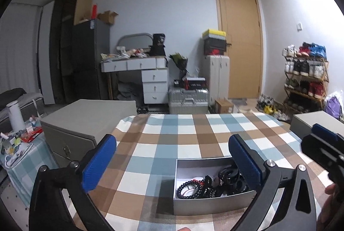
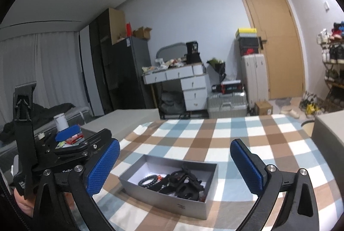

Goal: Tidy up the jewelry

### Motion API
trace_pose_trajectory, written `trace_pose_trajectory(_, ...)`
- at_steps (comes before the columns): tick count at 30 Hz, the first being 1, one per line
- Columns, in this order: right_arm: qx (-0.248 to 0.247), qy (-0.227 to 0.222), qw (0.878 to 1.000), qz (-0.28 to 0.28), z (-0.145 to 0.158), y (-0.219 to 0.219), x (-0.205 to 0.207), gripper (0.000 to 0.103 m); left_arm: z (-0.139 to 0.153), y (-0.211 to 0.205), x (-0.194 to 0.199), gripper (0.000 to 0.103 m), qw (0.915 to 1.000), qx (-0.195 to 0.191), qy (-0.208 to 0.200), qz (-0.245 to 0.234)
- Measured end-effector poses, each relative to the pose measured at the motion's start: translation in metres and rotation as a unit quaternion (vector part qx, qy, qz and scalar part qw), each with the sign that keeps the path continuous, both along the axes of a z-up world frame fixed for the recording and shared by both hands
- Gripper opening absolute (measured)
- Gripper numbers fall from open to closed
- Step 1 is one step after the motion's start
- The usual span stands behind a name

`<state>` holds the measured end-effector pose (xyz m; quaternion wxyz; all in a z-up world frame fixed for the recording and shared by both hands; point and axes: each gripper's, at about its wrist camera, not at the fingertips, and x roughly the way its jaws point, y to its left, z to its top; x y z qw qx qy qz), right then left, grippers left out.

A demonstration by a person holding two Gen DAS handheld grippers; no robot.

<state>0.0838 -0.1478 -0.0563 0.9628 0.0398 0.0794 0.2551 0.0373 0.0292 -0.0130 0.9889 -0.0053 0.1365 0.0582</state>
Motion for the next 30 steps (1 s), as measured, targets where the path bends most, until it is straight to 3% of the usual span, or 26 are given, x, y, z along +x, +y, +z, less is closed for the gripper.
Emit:
trace_pose_trajectory(8,-0.023,-0.054,0.998,-0.034,-0.021,-0.003,-0.014,0.103,-0.019,0.007,-0.011,0.102,0.9983,-0.004,-0.048,0.033)
trace_pose_trajectory(13,-0.05,-0.063,0.995,-0.057,-0.032,-0.003,-0.014,0.103,-0.027,0.004,-0.007,0.102,0.9984,0.016,-0.044,0.034)
trace_pose_trajectory(24,-0.066,-0.025,0.995,-0.067,-0.042,-0.005,-0.003,0.103,-0.038,0.001,-0.006,0.102,0.9999,0.006,-0.012,0.009)
trace_pose_trajectory(27,-0.087,-0.007,0.994,-0.068,-0.045,0.002,0.005,0.103,-0.041,0.005,0.005,0.102,0.9996,-0.007,0.024,0.012)
trace_pose_trajectory(30,-0.093,0.001,0.993,-0.067,-0.047,0.002,0.008,0.103,-0.041,0.002,-0.002,0.102,0.9998,-0.003,0.016,0.009)
